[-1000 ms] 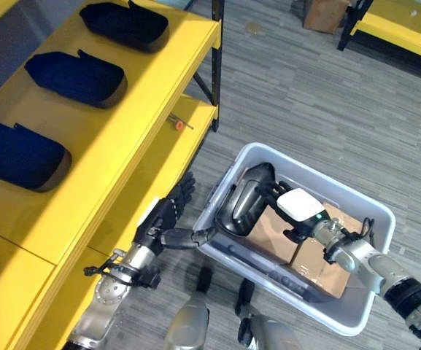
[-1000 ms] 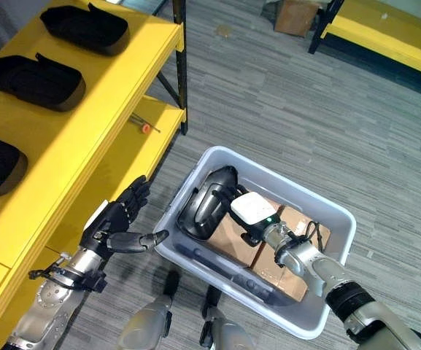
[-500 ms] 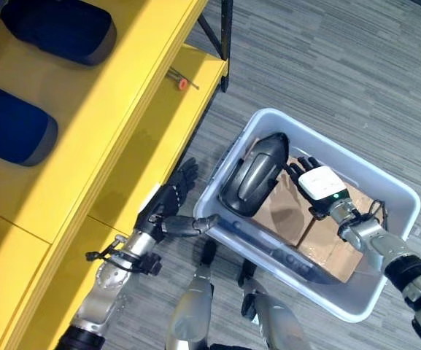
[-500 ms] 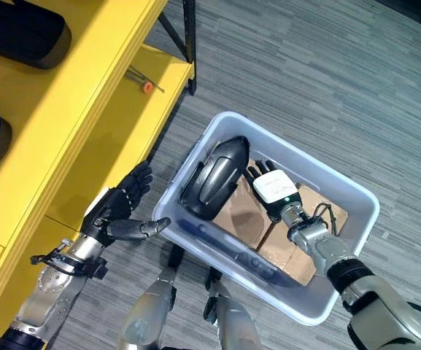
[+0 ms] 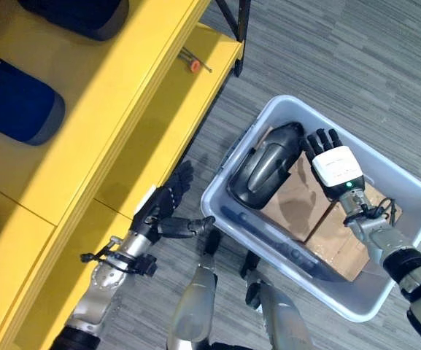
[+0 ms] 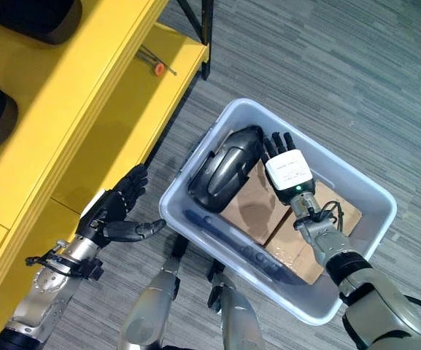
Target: Move parts from the plastic box to the shelf.
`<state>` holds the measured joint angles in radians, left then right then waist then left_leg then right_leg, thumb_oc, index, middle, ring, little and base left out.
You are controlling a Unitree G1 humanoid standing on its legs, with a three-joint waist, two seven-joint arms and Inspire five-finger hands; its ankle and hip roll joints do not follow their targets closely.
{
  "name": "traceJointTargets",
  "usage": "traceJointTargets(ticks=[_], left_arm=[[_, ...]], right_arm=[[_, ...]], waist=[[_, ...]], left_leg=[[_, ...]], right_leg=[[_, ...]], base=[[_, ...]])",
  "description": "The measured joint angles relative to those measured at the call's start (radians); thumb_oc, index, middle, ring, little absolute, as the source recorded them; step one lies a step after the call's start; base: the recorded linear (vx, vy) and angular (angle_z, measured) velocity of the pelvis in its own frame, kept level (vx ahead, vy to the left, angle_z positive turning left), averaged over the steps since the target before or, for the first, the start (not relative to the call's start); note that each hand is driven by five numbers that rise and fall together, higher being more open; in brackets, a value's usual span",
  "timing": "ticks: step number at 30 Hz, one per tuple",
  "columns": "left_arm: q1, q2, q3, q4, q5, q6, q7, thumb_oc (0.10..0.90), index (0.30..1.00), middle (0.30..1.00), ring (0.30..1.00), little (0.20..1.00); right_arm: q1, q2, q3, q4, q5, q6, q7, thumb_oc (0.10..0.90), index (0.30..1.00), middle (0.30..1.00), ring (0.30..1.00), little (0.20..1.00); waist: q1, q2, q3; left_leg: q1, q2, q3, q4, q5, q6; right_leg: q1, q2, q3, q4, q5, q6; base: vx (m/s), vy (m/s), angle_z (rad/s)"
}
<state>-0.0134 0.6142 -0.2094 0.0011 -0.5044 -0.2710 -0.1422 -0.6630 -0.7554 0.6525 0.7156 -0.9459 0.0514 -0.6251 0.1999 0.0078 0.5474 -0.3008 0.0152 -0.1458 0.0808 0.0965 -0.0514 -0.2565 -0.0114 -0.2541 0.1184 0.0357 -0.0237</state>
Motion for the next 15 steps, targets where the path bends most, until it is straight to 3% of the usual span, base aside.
traceJointTargets(ticks=[7, 15], left_arm=[[-0.012, -0.001, 0.004, -0.001, -0.002, 0.000, -0.003, 0.900, 1.000, 1.000, 1.000, 1.000], [-0.019, -0.003, -0.001, 0.000, -0.002, 0.001, -0.022, 0.900, 1.000, 1.000, 1.000, 1.000]], right_arm=[[-0.006, 0.002, 0.000, -0.019, -0.035, -0.008, 0.001, 0.900, 1.000, 1.000, 1.000, 1.000], [-0.012, 0.004, 0.007, -0.015, -0.041, -0.090, 0.017, 0.900, 1.000, 1.000, 1.000, 1.000]], waist=[[-0.003, 0.005, 0.000], [-0.003, 0.014, 0.002]], left_leg=[[-0.027, 0.000, -0.001, 0.005, 0.000, -0.001], [-0.066, 0.001, -0.001, 0.024, -0.001, -0.003]], right_leg=[[-0.042, -0.004, 0.000, 0.042, -0.019, -0.007], [-0.089, -0.007, -0.001, 0.076, -0.031, -0.014]], base=[[0.00, 0.000, 0.00], [0.00, 0.000, 0.00]])
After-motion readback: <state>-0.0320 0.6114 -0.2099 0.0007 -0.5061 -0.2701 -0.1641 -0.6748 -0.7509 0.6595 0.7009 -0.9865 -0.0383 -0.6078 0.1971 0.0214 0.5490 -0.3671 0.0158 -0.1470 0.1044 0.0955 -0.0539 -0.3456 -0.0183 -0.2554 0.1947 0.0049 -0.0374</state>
